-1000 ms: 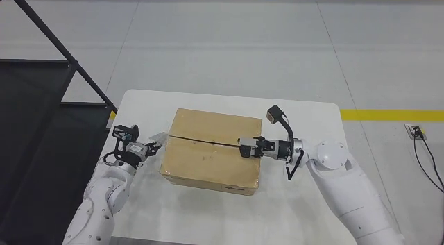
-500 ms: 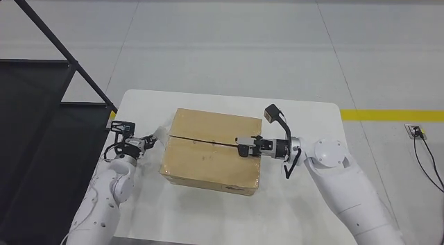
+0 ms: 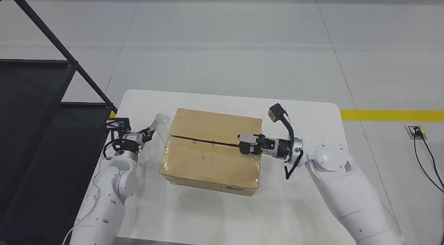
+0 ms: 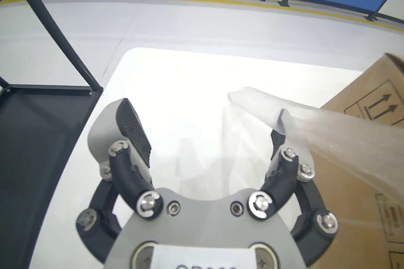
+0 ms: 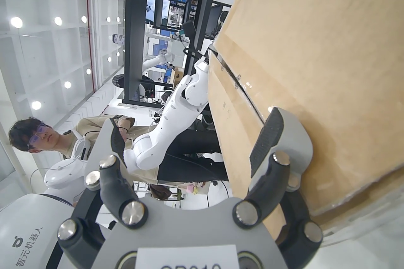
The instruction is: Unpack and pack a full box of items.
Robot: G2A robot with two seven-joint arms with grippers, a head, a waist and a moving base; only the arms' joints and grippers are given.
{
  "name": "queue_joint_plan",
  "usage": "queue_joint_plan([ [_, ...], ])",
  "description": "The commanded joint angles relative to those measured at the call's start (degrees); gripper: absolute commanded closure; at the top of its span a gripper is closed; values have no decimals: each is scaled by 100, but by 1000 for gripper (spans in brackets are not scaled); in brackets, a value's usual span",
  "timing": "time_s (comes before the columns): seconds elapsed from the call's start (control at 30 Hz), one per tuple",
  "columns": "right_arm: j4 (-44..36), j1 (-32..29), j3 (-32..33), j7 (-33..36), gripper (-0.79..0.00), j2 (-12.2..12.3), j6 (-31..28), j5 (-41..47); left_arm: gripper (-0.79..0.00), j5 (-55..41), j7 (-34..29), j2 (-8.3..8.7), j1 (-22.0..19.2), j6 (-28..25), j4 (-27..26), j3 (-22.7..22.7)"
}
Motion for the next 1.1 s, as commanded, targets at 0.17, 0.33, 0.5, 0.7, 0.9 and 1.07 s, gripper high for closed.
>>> queue_joint_plan([
  [0.17, 34, 35, -35, 24, -785, -1, -12, 20, -785, -253, 65, 21, 285, -47, -558, -191],
  [0.33, 46, 28, -38, 32, -785, 6, -17, 25, -785, -434, 45, 33, 510, -163, -962, -299],
  [0.5, 48, 28, -43, 53, -785, 12, -28, 39, -785, -634, 101, 42, 763, -260, -1369, -417],
  [0.7, 63, 33, -53, 78, -785, 16, -51, 65, -785, -657, -124, 57, 929, -174, -1743, -505],
  [0.9, 14, -24, 1, -52, -785, 28, -174, 109, -785, -270, -303, 67, 888, -96, -1547, -418],
  [1.07, -69, -90, 35, -294, -785, 29, -96, 149, -785, -9, -274, 101, 909, -302, -1313, -446],
])
